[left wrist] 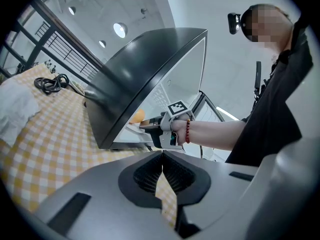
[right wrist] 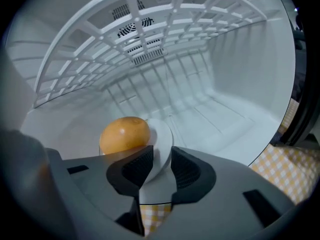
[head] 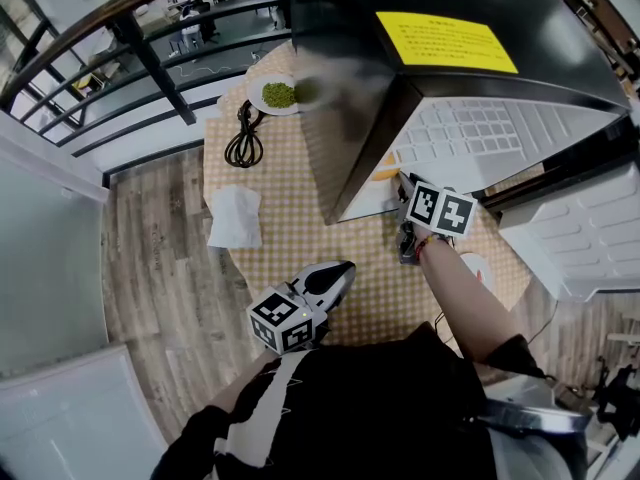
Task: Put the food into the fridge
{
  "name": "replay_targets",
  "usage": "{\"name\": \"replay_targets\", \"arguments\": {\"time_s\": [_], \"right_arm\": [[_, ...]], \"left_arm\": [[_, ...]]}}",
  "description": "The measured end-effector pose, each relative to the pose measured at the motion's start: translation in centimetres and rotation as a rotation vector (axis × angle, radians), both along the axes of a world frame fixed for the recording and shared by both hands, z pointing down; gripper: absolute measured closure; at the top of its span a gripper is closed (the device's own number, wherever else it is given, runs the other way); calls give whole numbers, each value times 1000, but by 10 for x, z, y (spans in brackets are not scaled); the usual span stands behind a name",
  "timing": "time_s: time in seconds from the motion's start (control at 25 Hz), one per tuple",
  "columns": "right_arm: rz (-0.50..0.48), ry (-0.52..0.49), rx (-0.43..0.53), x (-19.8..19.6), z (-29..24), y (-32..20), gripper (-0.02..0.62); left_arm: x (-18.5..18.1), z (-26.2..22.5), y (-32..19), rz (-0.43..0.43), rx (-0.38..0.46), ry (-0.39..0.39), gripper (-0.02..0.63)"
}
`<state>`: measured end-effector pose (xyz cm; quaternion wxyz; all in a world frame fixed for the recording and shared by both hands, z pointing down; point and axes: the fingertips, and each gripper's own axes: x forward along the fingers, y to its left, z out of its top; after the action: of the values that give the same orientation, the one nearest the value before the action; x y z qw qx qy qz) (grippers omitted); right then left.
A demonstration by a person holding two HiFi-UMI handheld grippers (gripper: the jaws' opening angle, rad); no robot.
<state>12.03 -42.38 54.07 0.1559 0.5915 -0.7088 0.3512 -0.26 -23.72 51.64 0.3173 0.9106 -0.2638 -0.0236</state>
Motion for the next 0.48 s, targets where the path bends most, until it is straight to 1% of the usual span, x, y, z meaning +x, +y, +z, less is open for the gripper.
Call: {"name": "replay_targets", "arguments": {"time_s": [0.32, 0.48], "right_arm": [[-24, 57, 18, 0, -2, 0, 489], [-56, 128, 33, -1, -3, 0, 486]], "left_arm": [[-1, 2, 1, -1, -5, 3, 592], [-1, 2, 1, 2, -5, 5, 592]]}}
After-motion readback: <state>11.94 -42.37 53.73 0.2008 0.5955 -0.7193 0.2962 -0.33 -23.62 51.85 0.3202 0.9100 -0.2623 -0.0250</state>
